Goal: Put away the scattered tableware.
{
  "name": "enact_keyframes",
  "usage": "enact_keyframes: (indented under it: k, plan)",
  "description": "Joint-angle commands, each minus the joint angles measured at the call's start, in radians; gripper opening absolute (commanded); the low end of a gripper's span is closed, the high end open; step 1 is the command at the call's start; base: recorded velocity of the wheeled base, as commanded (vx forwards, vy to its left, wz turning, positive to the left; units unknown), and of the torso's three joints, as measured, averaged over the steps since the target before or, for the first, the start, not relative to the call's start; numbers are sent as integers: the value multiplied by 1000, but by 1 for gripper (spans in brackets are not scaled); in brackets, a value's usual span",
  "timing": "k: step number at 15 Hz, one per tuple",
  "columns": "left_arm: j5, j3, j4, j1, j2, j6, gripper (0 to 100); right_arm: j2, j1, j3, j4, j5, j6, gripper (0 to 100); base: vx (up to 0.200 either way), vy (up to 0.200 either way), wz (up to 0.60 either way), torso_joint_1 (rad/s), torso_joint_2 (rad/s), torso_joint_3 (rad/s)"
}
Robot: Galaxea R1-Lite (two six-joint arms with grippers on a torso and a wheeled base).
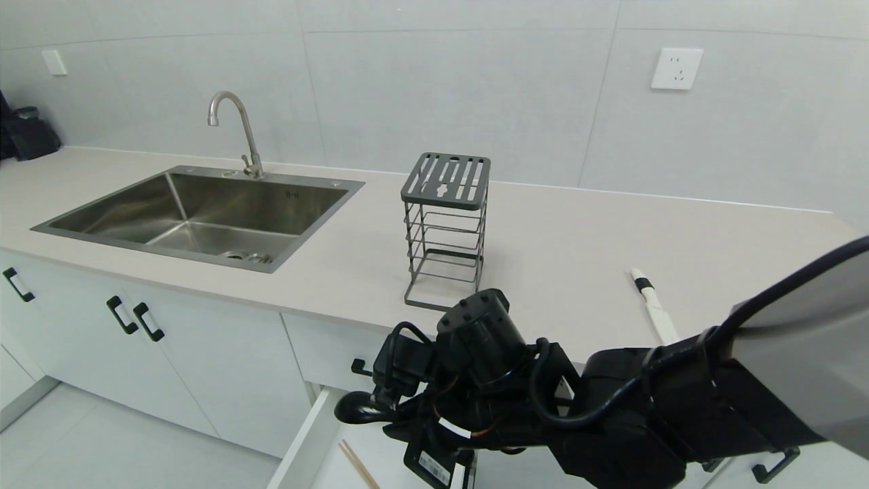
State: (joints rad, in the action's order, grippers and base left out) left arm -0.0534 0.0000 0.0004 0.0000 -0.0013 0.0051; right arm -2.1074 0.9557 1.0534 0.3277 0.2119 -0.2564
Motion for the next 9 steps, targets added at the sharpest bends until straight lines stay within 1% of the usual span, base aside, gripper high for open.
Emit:
enact_keyframes:
  k: [1, 6, 9]
  plan:
    - [0, 0, 0, 0, 1, -1, 100, -20, 1, 10, 1, 1, 0, 0, 0, 0, 0, -261, 505, 251]
    - [0, 0, 0, 0, 1, -1, 100, -43, 5, 31, 1, 7, 0, 0, 0, 0, 0, -260, 513, 247]
    - [0, 0, 0, 0, 1, -1, 100, -65, 11, 53, 1, 34, 0, 0, 0, 0, 0, -263, 496, 235]
